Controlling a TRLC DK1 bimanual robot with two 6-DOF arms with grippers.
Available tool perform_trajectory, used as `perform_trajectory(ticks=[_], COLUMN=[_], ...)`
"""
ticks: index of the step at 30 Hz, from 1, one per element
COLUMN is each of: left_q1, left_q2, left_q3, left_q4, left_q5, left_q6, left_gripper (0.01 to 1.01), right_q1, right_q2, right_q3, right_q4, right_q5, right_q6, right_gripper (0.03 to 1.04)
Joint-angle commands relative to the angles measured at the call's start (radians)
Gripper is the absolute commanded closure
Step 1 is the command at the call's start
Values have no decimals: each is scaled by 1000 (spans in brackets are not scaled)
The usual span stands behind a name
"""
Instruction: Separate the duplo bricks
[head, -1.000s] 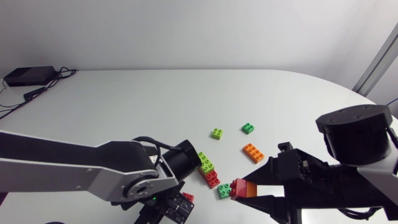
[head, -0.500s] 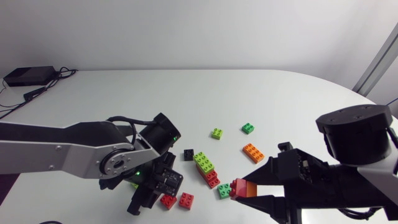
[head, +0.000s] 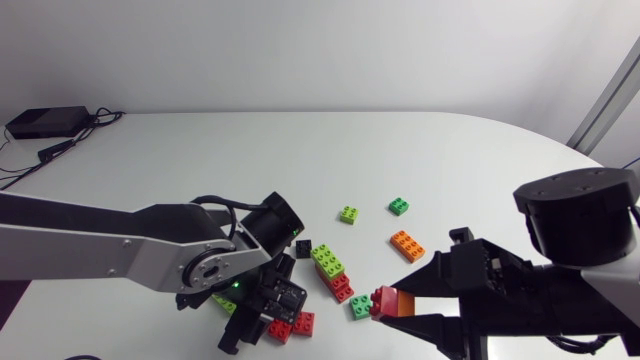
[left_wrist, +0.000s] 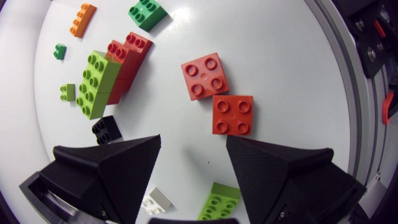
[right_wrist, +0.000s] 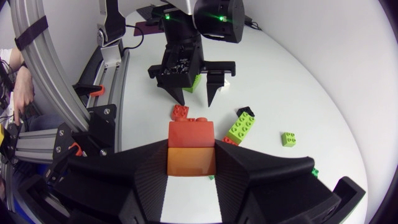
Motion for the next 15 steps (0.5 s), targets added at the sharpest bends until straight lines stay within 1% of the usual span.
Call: perform_trajectory(ticks=[1, 4, 5, 10, 11, 13, 15], left_q1=[-16, -3, 14, 83, 94, 112, 129], left_q2=[34, 39, 27, -81, -108, -156, -185], left_q3=[36, 44, 52, 99, 113, 150, 201], left_q4=[18, 35, 35, 34, 34, 14, -43], left_q5=[15, 14, 14, 31, 54, 135, 252], left_q6=[-28, -23, -20, -23, -35, -75, -138], left_gripper=[298, 298, 298, 285, 252, 246, 246], right_q1=[-2, 0, 0, -2, -2, -3, 2], right_q2=[-4, -4, -4, -7, -5, -1, 7], right_q3=[-11, -16, -19, -22, -22, -21, -25], right_q4=[-2, -2, -2, 6, 9, 19, 39], right_q5=[5, 5, 5, 5, 5, 3, 2], right_q6=[3, 3, 4, 4, 4, 7, 18], right_gripper=[779, 779, 779, 779, 779, 779, 779])
